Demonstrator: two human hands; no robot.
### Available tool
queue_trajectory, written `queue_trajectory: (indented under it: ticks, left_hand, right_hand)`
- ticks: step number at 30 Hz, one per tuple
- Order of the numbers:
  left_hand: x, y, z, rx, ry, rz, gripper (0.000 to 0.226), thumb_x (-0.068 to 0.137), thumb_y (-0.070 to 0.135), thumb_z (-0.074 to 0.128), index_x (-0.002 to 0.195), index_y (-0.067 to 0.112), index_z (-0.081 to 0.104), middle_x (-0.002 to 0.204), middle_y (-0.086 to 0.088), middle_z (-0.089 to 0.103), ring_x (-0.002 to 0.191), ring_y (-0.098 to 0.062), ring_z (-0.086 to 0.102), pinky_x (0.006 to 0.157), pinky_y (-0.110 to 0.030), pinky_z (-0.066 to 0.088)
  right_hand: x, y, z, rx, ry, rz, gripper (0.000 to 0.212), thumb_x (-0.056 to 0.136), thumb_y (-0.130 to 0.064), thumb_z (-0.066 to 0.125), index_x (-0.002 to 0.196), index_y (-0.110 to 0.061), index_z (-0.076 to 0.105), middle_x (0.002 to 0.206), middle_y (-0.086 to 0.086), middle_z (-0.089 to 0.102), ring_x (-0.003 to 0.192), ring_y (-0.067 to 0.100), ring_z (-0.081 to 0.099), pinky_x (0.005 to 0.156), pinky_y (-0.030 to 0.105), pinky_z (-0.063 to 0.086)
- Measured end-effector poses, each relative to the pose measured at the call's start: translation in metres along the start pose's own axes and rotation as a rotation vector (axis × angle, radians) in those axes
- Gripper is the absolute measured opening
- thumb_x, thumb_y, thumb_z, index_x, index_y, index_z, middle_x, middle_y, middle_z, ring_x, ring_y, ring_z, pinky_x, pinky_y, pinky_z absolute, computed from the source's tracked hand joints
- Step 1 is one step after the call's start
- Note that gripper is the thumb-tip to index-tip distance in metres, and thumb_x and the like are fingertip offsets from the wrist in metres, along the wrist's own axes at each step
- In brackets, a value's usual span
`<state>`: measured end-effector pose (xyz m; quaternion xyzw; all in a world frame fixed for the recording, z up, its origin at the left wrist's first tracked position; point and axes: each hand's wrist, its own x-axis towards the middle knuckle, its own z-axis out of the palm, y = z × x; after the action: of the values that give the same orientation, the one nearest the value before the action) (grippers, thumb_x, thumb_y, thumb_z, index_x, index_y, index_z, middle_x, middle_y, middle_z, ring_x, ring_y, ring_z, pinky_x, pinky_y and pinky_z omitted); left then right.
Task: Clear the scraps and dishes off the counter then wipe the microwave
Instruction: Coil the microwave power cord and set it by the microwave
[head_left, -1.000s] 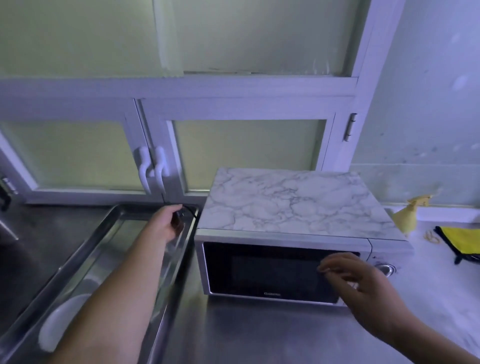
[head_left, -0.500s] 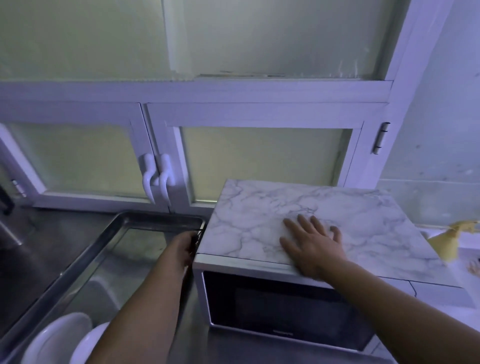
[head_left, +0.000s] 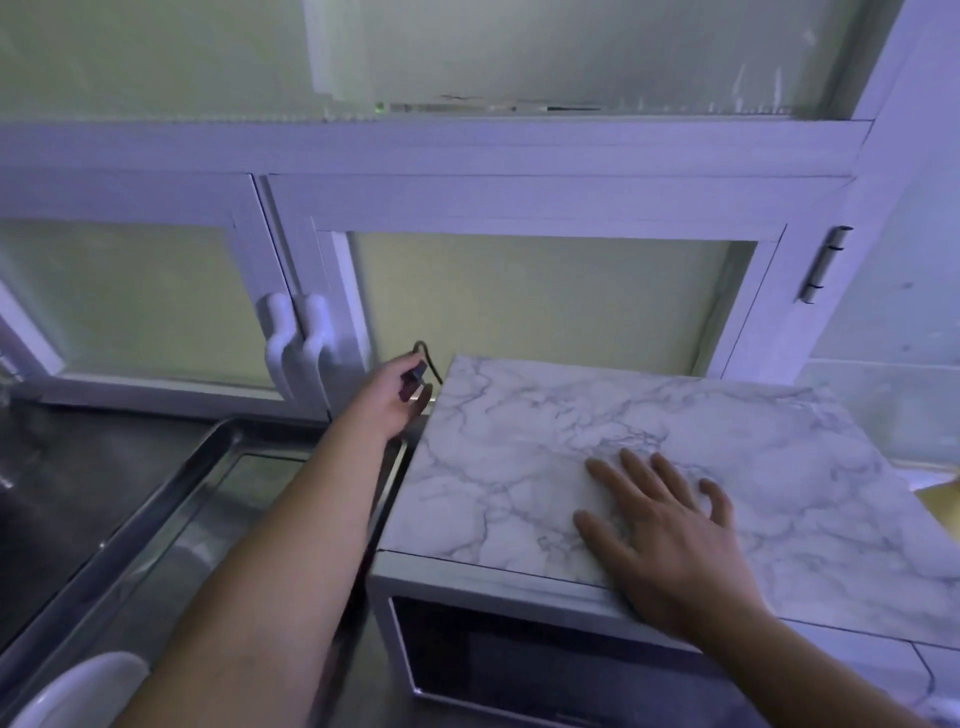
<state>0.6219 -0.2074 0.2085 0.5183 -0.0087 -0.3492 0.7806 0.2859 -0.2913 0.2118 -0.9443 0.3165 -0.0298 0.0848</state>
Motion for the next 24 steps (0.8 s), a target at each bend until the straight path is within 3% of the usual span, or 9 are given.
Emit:
queue_trajectory:
  ticks: [3,7,10,12,13,17,20,22,24]
  left_hand:
    - [-0.032,0.041,0.032,0.024,-0.255,0.137,0.022,0.097,0.009,0.057,0.115,0.015,0.067,0.086,0.005,0.063,0.086,-0.006,0.057,0.081,-0.025,0.043]
    - [-0.109,0.093,0.07,0.094,-0.624,0.347,0.034,0.095,0.009,0.054,0.127,0.015,0.063,0.091,0.006,0.063,0.086,-0.006,0.059,0.086,-0.026,0.045]
    - [-0.178,0.108,0.087,0.242,-0.863,0.479,0.042,0.093,0.012,0.058,0.134,0.019,0.06,0.104,0.006,0.061,0.096,-0.005,0.057,0.094,-0.029,0.045]
    - [-0.221,0.111,0.096,0.323,-0.978,0.531,0.044,0.092,0.013,0.06,0.136,0.019,0.06,0.108,0.005,0.058,0.099,-0.005,0.054,0.096,-0.03,0.044]
    - [-0.242,0.11,0.098,0.344,-1.013,0.54,0.045,0.092,0.013,0.06,0.137,0.018,0.059,0.108,0.004,0.058,0.099,-0.006,0.054,0.096,-0.03,0.045]
    - [-0.306,0.09,0.096,0.46,-1.08,0.509,0.047,0.089,0.011,0.06,0.136,0.015,0.061,0.107,0.001,0.062,0.1,-0.011,0.057,0.095,-0.03,0.048]
    - [-0.336,0.052,0.092,0.634,-1.071,0.44,0.046,0.085,0.007,0.068,0.13,0.017,0.066,0.106,0.003,0.068,0.102,-0.011,0.06,0.095,-0.025,0.047]
    - [-0.349,0.021,0.095,0.762,-1.07,0.416,0.046,0.084,0.003,0.069,0.127,0.018,0.068,0.11,0.006,0.07,0.106,-0.009,0.061,0.095,-0.022,0.044]
    - [-0.359,-0.006,0.106,0.889,-1.124,0.379,0.047,0.084,0.005,0.072,0.127,0.023,0.068,0.113,0.008,0.069,0.108,-0.009,0.062,0.094,-0.023,0.045]
  right_hand:
    - [0.0,-0.001,0.001,0.025,0.014,-0.001,0.074,0.086,-0.078,0.012,0.154,-0.047,0.013,0.167,-0.016,0.006,0.155,0.011,0.0,0.122,0.049,0.0]
    - [0.001,0.0,0.002,0.063,0.039,-0.002,0.083,0.081,-0.08,0.005,0.154,-0.044,0.02,0.167,-0.015,0.012,0.154,0.012,0.003,0.121,0.049,0.0]
    - [-0.001,0.001,-0.001,0.207,0.107,0.017,0.055,0.095,-0.069,0.027,0.137,-0.042,0.05,0.157,-0.016,0.037,0.151,0.013,0.02,0.121,0.046,0.006]
    - [-0.003,0.001,-0.01,0.499,0.173,0.088,0.029,0.101,-0.053,0.04,0.097,-0.04,0.066,0.122,-0.014,0.065,0.133,0.019,0.049,0.115,0.045,0.025]
    - [-0.007,0.001,-0.018,0.729,0.183,0.161,0.03,0.102,-0.048,0.044,0.088,-0.037,0.067,0.109,-0.01,0.069,0.122,0.023,0.057,0.11,0.045,0.033]
    - [-0.024,0.018,-0.079,1.825,-0.22,0.368,0.076,0.097,-0.068,0.032,0.122,-0.006,0.067,0.124,0.018,0.069,0.122,0.035,0.061,0.112,0.057,0.036]
    - [-0.043,0.042,-0.143,2.187,-0.28,0.294,0.082,0.093,-0.067,0.045,0.13,0.005,0.054,0.128,0.028,0.064,0.115,0.042,0.066,0.093,0.064,0.051]
    - [-0.055,0.046,-0.183,2.094,-0.206,0.303,0.063,0.099,-0.047,0.05,0.118,0.013,0.057,0.111,0.026,0.071,0.091,0.033,0.075,0.073,0.05,0.061]
    - [-0.066,0.05,-0.212,1.958,-0.171,0.365,0.039,0.103,-0.025,0.046,0.097,0.01,0.061,0.077,0.01,0.068,0.052,0.017,0.066,0.051,0.027,0.057]
